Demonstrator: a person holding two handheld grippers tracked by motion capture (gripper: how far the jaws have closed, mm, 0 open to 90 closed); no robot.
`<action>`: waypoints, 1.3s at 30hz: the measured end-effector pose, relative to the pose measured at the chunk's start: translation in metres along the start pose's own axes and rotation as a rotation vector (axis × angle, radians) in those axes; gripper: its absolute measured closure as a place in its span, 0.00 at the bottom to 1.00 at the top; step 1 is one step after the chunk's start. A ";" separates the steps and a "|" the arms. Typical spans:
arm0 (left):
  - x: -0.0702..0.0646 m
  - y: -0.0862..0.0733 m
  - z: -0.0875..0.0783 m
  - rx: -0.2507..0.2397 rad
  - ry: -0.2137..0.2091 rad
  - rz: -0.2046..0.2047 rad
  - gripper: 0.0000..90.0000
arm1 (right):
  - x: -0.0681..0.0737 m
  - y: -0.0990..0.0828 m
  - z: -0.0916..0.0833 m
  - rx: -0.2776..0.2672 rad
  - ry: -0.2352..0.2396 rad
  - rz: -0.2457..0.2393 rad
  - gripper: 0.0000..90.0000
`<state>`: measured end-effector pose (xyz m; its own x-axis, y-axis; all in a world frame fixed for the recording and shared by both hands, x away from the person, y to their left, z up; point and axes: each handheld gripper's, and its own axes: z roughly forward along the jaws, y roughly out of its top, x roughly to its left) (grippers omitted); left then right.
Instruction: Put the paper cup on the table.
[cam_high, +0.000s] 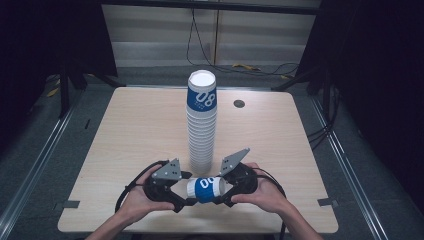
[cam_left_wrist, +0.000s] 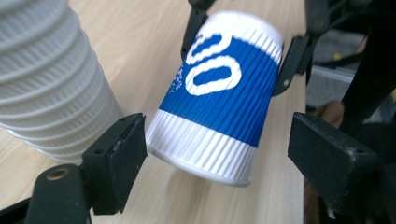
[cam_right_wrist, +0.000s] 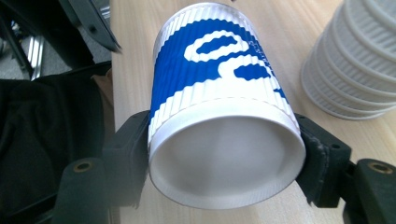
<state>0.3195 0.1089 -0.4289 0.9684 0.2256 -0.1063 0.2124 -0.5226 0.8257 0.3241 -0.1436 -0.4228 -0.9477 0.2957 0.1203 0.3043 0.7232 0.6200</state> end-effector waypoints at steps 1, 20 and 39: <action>0.001 0.000 -0.002 -0.012 0.000 -0.007 0.22 | 0.000 -0.001 0.000 -0.007 -0.006 0.007 0.32; 0.017 -0.015 -0.012 -0.183 0.039 -0.116 0.22 | -0.008 -0.021 -0.012 -0.176 -0.076 0.123 0.32; 0.016 -0.019 -0.022 -0.224 0.036 -0.144 0.18 | -0.016 -0.037 -0.008 -0.416 -0.023 0.188 0.32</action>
<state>0.3285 0.1407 -0.4336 0.9243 0.3157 -0.2146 0.3091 -0.2893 0.9059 0.3269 -0.1800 -0.4410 -0.8759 0.4148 0.2464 0.4018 0.3445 0.8484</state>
